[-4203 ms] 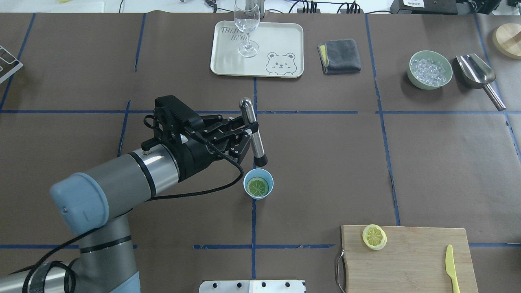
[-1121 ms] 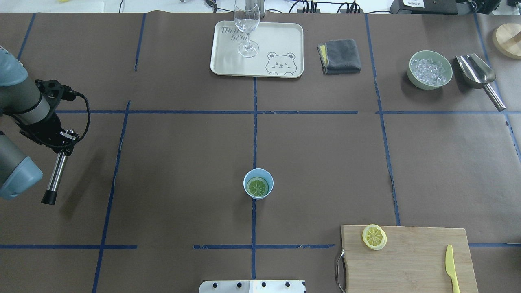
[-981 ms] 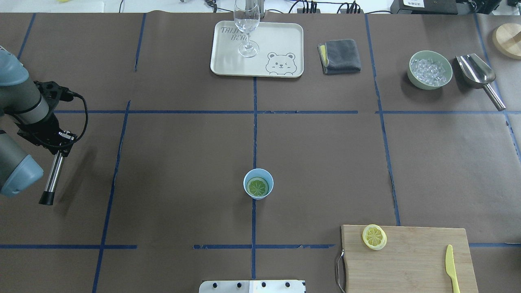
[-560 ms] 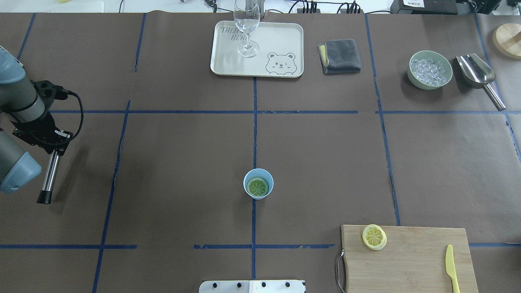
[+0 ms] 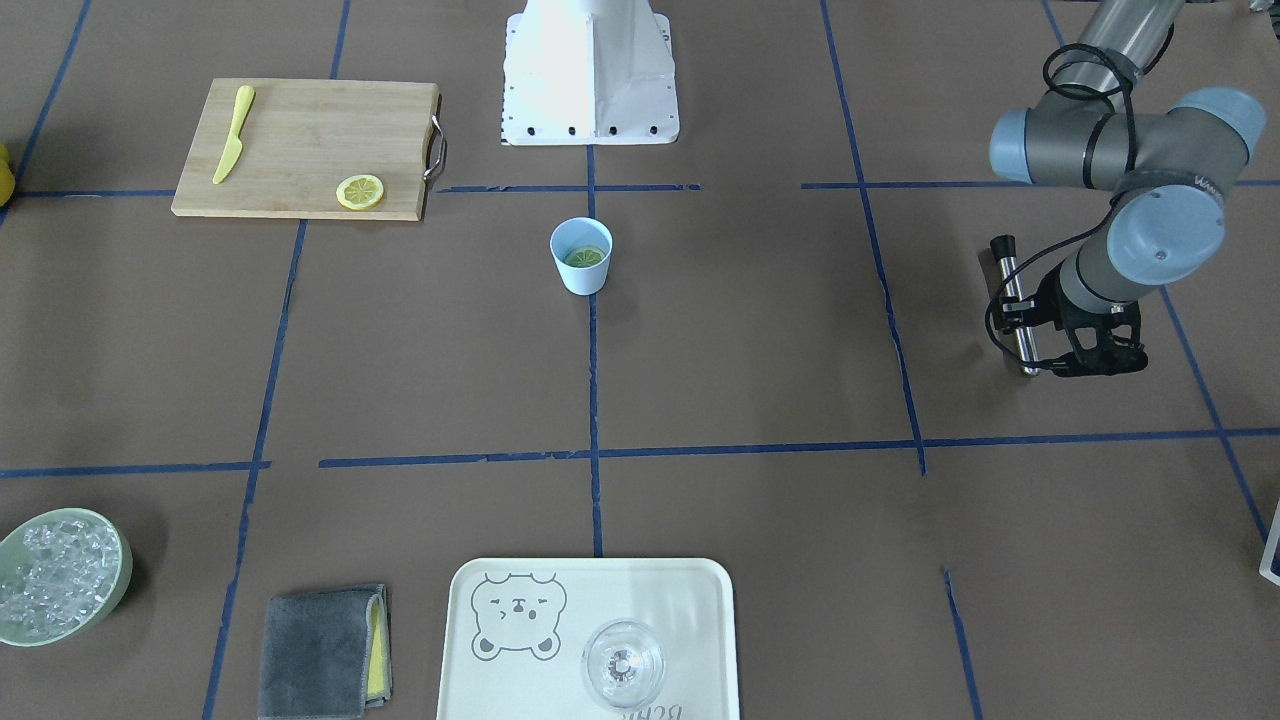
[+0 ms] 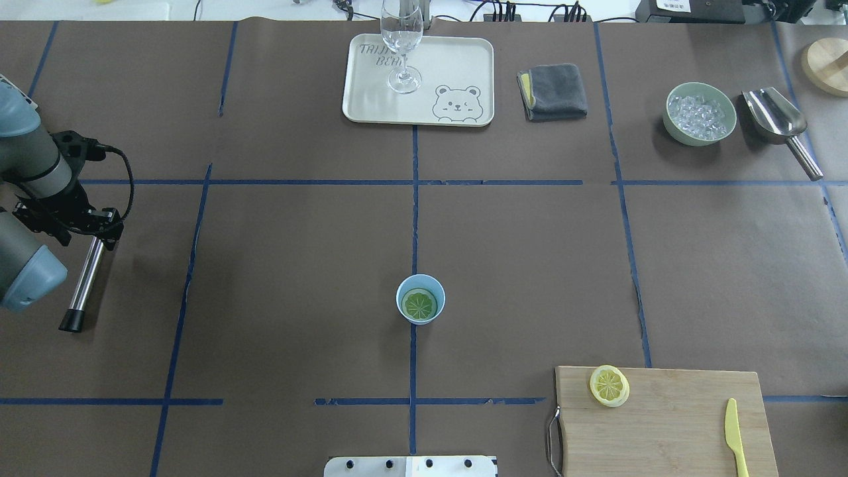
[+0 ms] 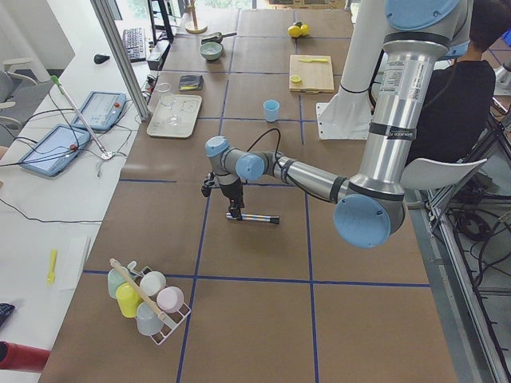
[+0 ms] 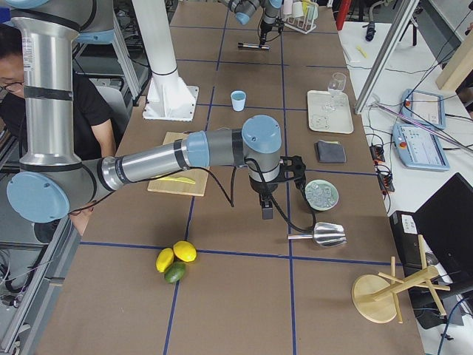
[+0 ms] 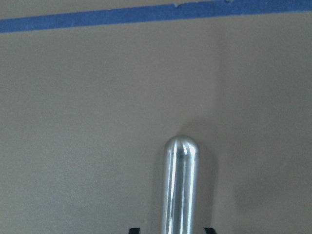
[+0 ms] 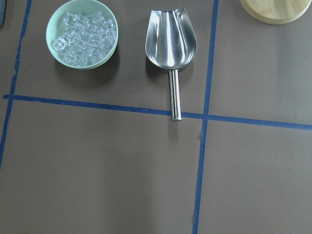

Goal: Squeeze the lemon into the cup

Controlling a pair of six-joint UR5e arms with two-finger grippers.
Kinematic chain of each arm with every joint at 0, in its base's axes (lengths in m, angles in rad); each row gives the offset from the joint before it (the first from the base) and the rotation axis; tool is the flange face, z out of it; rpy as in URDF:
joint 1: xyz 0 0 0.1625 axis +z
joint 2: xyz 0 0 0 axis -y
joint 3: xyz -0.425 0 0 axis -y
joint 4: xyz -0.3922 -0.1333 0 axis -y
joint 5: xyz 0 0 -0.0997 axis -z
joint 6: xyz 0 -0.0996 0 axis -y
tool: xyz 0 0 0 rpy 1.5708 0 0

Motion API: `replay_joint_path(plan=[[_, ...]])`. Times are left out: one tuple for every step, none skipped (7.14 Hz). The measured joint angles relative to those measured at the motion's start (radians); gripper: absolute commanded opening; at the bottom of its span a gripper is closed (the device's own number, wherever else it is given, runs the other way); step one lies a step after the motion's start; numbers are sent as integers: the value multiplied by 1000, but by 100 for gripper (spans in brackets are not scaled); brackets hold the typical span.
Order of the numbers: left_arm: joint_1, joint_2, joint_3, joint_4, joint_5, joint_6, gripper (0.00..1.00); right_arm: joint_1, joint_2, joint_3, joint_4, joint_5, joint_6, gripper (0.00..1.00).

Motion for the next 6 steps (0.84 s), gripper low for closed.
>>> replay_joint_path(plan=[[-5,0,-1,-19,0,-1,100,0,0,-1,0,3,0,100],[-22,-2,-6,-33,0,-5,100,0,0,-1,0,6,0,100],[-55,-8,-16,-59,0,-9,100,0,1,-3,0,8,-2,100],[-91,-13,-28,-93,1,1,100,0,-2,-7,0,10,-5,100],[-140,-15,-47,-121,1,38,100,0,-6,-15,0,10,-5,100],[-209,-13,-74,-134,-2,114,100,-2,-10,-34,-1,7,-5,100]])
